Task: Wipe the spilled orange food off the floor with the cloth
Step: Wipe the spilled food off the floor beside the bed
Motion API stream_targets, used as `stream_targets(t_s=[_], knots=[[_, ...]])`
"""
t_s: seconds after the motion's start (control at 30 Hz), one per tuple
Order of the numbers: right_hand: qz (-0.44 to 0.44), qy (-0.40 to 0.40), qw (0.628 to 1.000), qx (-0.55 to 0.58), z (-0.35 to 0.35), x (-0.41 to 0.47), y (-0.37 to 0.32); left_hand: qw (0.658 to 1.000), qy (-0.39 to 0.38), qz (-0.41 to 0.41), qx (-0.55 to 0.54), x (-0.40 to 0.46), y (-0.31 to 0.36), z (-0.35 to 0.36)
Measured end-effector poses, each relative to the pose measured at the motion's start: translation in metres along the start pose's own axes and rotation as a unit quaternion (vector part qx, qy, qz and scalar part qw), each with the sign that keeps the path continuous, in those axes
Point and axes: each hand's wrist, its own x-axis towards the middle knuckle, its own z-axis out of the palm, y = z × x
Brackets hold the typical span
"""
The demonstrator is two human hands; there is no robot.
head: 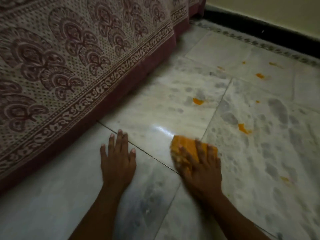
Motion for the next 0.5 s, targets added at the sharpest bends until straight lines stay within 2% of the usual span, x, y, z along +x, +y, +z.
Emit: stream_targets(t_s=[0.07,0.1,0.13,0.23,0.37,0.43,0.5], knots=[[0.109,0.048,0.993,0.012,0.02,0.049,-0.018,1.0,0.008,0.017,0.007,0.016,0.003,0.008],[0.121,0.082,0.989,0.028,0.03,0.077,-0.037,1.0,0.017,0.02,0.009,0.024,0.001,0.01],[0.112,0.106,0.987,0.044,0.042,0.102,-0.058,0.999,0.021,0.024,0.013,0.031,-0.001,0.012],[0.008,0.105,0.993,0.053,0.069,0.117,-0.091,0.999,0.032,0.028,0.014,0.041,-0.003,0.023],[-0.142,0.045,0.988,0.036,0.037,0.05,-0.057,0.998,0.042,0.032,0.025,0.037,0.0,0.019],[-0.131,0.018,0.991,0.013,0.018,0.031,-0.023,0.999,0.025,0.028,0.015,0.042,0.002,0.009],[-0.05,0.002,0.999,0.014,0.009,0.046,-0.005,0.999,0.025,0.026,0.012,0.043,0.005,0.003]])
